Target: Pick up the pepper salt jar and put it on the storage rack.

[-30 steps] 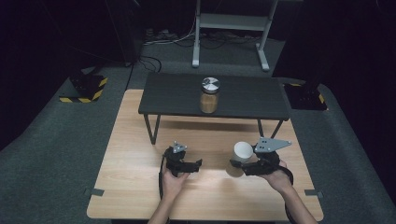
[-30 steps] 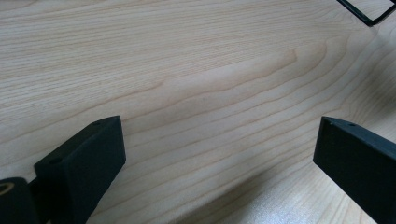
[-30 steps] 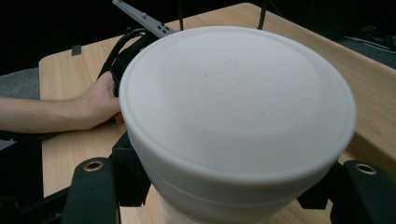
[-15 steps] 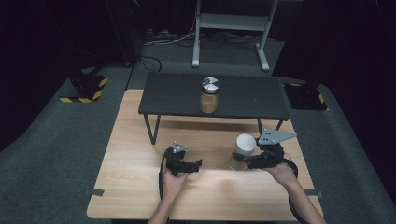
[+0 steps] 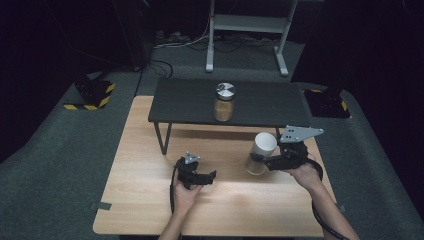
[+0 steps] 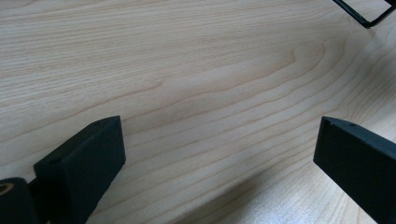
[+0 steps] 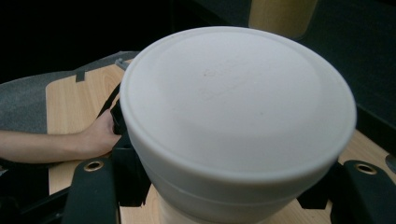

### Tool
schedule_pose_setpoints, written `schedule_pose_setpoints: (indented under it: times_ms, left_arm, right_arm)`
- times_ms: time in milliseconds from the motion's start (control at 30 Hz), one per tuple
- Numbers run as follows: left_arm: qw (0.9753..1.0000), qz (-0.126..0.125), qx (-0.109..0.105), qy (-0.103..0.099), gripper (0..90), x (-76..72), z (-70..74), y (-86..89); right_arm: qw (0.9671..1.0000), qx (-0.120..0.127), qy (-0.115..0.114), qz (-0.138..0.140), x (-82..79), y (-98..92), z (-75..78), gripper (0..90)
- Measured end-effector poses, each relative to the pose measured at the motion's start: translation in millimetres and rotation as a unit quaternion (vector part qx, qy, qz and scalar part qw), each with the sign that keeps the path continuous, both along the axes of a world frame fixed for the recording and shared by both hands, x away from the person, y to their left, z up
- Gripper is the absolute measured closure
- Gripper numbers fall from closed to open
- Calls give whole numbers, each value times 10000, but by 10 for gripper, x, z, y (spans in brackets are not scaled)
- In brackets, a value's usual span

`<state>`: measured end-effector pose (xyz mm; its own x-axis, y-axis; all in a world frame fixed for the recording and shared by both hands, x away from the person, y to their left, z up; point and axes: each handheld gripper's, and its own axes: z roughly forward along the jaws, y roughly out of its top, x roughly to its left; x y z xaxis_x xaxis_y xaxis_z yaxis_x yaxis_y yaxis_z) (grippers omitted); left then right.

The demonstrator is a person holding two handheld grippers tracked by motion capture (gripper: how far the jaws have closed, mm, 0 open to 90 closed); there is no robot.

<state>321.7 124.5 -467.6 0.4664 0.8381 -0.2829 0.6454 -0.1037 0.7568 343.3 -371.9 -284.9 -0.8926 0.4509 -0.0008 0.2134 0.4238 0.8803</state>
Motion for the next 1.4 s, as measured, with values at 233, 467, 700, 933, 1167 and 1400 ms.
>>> schedule_pose_setpoints:
  times_ms: [233, 467, 700, 933, 1167, 1400]
  left_arm:
    - [10000, 8, -32, 2, 24, -1, -5, 5]
    - [10000, -18, 1, -1, 24, 2, 0, 1]
    - [10000, -17, -22, 6, 24, 4, -3, 14]
    - [10000, -23, -38, 7, 24, 5, -5, 20]
    - [10000, -33, -50, 12, 24, 7, -7, 26]
    - [10000, -29, -71, 9, 24, 5, -10, 29]
  right_arm:
    - [10000, -45, -14, -5, 69, -17, 180, 350]
    - [9999, -29, -67, -107, 69, -40, 318, 350]
    - [9997, 39, -55, -223, 93, -62, 422, 350]
    - [9995, 146, -52, -275, 141, -86, 526, 350]
    - [9990, 159, -103, -401, 170, -81, 646, 350]
    - [9980, 196, -97, -599, 247, -55, 737, 350]
